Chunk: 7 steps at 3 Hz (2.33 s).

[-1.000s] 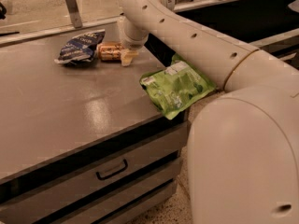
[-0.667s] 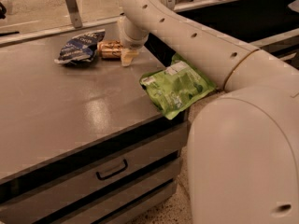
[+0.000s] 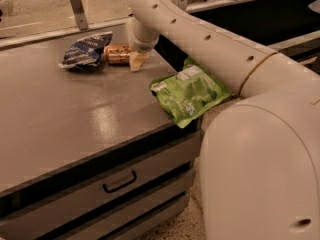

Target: Move orange can near blue chip bag

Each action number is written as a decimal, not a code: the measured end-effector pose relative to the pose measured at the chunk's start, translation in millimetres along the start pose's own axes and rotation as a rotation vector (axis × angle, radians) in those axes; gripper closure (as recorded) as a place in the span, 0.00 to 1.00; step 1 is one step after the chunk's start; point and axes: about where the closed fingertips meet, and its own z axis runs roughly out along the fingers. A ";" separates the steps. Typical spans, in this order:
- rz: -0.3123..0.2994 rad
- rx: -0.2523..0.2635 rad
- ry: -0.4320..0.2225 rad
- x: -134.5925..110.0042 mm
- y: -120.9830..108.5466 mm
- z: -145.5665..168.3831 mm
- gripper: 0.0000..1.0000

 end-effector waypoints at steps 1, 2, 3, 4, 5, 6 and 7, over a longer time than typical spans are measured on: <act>0.000 0.000 0.000 -0.1 -0.2 -0.2 0.00; 0.000 0.000 0.000 -0.2 -0.6 -0.7 0.00; 0.000 0.000 0.000 -0.2 -0.6 -0.7 0.00; 0.000 0.000 -0.001 -0.2 -0.7 -0.8 0.00; 0.000 0.000 -0.001 -0.3 -0.8 -1.0 0.00; 0.000 0.001 -0.001 -0.3 -0.9 -1.1 0.00; 0.000 0.001 -0.001 -0.4 -1.0 -1.3 0.00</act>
Offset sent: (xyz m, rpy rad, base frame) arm -0.0348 -0.0328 0.1208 0.4938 -0.2073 0.1713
